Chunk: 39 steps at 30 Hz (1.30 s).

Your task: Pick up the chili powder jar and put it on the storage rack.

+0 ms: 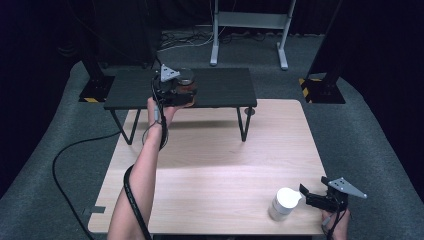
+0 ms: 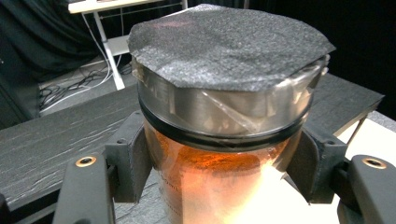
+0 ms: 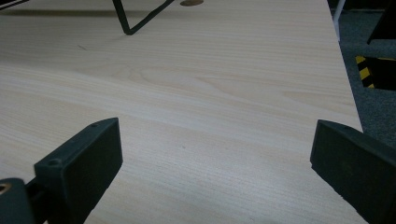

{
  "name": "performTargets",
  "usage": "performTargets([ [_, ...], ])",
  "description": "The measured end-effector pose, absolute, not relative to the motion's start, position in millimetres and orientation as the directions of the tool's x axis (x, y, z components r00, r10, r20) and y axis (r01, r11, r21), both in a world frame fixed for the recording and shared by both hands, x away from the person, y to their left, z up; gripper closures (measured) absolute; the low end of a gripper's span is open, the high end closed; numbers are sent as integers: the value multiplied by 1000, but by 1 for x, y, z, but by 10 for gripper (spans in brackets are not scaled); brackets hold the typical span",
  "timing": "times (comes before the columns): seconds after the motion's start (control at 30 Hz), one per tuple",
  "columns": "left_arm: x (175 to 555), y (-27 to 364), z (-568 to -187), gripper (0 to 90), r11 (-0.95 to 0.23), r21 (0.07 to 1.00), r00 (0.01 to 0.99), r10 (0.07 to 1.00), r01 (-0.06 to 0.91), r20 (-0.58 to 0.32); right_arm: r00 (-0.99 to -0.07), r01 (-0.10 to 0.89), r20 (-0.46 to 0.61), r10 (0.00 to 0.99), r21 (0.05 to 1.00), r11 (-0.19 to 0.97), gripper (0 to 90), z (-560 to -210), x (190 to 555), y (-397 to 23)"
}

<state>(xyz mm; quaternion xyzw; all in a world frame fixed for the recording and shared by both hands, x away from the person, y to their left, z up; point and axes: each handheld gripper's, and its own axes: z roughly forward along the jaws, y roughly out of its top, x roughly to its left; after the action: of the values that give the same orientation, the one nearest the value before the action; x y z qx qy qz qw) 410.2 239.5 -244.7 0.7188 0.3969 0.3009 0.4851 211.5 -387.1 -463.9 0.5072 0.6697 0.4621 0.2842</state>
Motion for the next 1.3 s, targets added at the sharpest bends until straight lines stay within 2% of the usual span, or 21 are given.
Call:
performTargets([
  [0.57, 424, 234, -246, 319, -228, 924, 495, 868, 308, 49, -324, 416, 88, 942, 907, 58, 13, -464, 211, -387],
  [0.87, 428, 246, -255, 318, -158, 934, 497, 867, 319, -23, -324, 415, 85, 942, 908, 61, 13, -464, 211, -387],
  [1.3, 428, 244, -254, 314, -161, 933, 494, 869, 322, -20, -323, 412, 85, 942, 909, 59, 13, -464, 211, -387],
])
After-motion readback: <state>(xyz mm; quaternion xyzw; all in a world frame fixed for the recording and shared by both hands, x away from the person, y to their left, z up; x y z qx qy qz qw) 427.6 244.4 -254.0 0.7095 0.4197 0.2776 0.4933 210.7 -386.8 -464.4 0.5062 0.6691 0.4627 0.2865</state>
